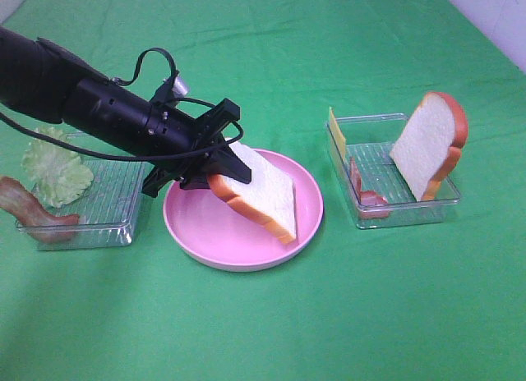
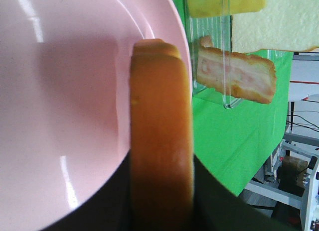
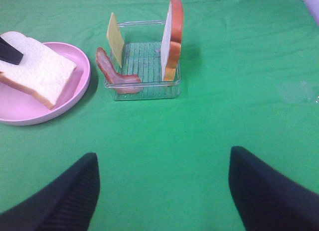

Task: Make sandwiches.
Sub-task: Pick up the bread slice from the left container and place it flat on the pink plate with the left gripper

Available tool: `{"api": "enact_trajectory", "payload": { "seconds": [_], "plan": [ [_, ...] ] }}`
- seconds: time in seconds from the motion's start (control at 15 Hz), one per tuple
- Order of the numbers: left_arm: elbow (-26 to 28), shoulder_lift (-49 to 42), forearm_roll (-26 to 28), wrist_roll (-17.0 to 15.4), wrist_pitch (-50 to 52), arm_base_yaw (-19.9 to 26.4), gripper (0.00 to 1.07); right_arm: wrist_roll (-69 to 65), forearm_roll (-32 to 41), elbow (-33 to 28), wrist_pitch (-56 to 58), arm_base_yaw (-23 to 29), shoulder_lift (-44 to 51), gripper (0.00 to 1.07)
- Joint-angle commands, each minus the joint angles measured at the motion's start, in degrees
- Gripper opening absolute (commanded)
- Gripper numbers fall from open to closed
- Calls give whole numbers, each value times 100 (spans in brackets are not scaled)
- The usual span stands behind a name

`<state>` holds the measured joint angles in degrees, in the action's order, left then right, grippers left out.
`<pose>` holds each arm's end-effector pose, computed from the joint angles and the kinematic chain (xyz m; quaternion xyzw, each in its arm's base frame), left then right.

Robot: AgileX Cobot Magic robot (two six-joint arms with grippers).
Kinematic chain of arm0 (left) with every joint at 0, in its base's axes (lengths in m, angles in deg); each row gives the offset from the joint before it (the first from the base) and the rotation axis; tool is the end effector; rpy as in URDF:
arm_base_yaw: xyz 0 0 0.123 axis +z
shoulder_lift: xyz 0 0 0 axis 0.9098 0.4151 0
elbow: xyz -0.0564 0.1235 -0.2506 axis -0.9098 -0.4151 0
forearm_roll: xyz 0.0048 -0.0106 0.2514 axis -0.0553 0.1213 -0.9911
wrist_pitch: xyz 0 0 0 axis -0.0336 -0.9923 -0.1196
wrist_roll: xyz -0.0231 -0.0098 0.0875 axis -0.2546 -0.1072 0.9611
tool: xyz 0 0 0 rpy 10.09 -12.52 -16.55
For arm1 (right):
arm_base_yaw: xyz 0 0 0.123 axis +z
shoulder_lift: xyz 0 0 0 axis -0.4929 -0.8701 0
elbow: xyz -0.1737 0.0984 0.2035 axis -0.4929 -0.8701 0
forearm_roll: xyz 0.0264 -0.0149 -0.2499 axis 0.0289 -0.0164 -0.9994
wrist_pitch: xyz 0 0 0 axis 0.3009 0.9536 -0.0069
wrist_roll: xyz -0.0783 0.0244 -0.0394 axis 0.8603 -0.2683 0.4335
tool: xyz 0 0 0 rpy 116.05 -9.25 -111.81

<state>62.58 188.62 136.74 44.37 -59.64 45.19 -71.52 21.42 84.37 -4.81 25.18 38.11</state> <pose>0.3598 -0.1949 0.1334 -0.0322 0.9095 -0.4079 0.0732 -0.0067 0.0136 0.2792 -0.0360 0.8489 0.0223 0.5268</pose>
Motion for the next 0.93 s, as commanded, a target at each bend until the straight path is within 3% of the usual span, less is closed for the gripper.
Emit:
{"api": "enact_trajectory", "payload": {
  "seconds": [0.07, 0.6, 0.67, 0.73, 0.87, 0.93],
  "plan": [
    [-17, 23, 120, -11, 92, -74, 0, 34, 29, -6, -40, -40, 80, 69],
    [-17, 46, 23, -11, 527, -269, 1, 34, 86, -6, -40, -40, 80, 69],
    [-17, 46, 11, -11, 527, -269, 25, 34, 86, -6, -40, -40, 80, 69],
    [-17, 46, 11, -11, 527, -269, 25, 34, 86, -6, -40, -40, 80, 69],
    [-17, 46, -23, -11, 470, -269, 70, 34, 86, -6, -40, -40, 80, 69],
    [-17, 46, -74, -11, 470, -269, 81, 34, 86, -6, -40, -40, 80, 69]
  ]
}}
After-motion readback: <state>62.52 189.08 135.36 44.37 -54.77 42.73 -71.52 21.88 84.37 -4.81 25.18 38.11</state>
